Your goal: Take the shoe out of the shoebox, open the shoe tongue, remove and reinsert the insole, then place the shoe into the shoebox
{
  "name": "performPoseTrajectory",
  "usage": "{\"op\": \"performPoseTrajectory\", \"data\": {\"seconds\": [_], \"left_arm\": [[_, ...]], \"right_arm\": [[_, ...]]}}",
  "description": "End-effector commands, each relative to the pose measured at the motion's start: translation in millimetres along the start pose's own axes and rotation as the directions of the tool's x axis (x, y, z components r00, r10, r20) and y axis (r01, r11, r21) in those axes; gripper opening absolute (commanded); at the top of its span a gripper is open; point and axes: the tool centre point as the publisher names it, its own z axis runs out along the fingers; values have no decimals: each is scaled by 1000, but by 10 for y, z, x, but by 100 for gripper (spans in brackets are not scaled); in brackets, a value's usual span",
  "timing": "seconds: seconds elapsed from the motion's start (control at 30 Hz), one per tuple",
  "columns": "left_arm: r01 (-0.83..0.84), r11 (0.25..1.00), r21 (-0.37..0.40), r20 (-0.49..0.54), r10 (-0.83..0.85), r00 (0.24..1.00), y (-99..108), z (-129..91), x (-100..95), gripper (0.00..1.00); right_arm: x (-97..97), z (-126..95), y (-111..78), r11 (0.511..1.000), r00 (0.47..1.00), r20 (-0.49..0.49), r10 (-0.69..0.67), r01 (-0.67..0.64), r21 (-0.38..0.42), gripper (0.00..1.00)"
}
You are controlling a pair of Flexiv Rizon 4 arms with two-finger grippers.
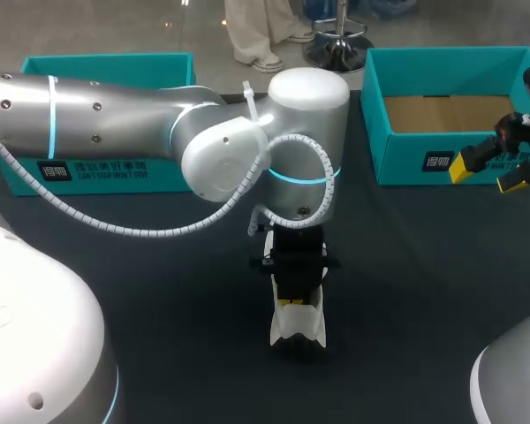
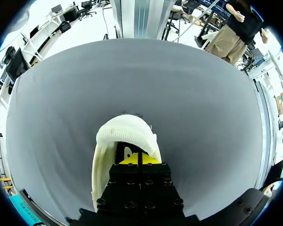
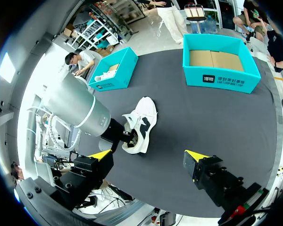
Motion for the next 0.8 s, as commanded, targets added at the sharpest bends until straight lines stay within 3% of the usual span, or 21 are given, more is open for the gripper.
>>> {"op": "performPoseTrajectory", "data": {"seconds": [0.03,0.37,0.8], "left_arm": [[14,1000,10,-19,-14,1000,91,227,-159,0],[22,1000,-4,34,-22,999,165,444,-306,0],[10,995,-101,90,-1,996,109,36,-187,0]], "right_arm": [[4,11,40,1000,1000,2,2,-2,8,100],[4,11,40,1000,1000,2,2,-2,8,100],[4,11,40,1000,1000,2,2,-2,8,100]]}}
